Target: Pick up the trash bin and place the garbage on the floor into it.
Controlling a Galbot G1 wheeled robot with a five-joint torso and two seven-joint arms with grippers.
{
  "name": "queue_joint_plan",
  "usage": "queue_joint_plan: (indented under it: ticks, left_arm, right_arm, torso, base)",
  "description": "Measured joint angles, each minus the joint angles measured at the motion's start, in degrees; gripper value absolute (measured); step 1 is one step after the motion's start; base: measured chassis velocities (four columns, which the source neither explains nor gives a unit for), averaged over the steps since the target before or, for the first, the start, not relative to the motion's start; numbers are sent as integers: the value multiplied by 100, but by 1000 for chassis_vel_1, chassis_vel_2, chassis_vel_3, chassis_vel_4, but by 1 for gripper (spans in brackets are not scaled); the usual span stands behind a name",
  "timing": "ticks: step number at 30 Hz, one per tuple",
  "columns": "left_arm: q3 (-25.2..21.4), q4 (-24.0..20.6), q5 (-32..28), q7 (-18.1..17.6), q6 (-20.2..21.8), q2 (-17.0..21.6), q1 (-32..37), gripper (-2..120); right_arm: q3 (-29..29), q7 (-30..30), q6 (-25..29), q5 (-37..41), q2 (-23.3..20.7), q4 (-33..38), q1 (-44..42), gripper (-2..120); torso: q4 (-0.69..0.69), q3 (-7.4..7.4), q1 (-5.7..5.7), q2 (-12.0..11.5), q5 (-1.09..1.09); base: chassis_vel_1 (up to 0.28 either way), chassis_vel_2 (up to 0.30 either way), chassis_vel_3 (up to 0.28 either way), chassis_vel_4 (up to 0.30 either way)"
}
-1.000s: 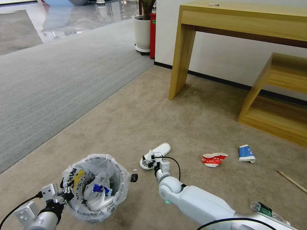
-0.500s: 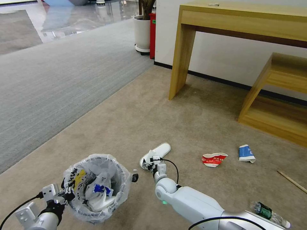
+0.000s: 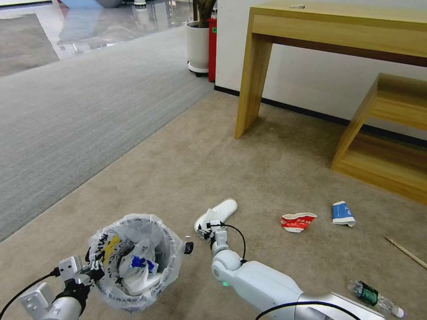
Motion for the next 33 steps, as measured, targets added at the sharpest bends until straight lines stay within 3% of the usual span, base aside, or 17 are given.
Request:
queue_joint_plan:
  ticks: [19,33]
  left_arm:
    - [65,61,-28,57,-107,37,-23,1]
    - [168,179,-1,58,-120,1,-136,1]
  right_arm:
    - [-22,33,61,-107,316,-700,180,100]
    - [87,181,40,-245,130,-672,172,100]
  torso:
    - [0,0,0,0,0]
    - [0,0,0,0,0]
  base:
    - [0,0,0,0]
    - [0,0,0,0]
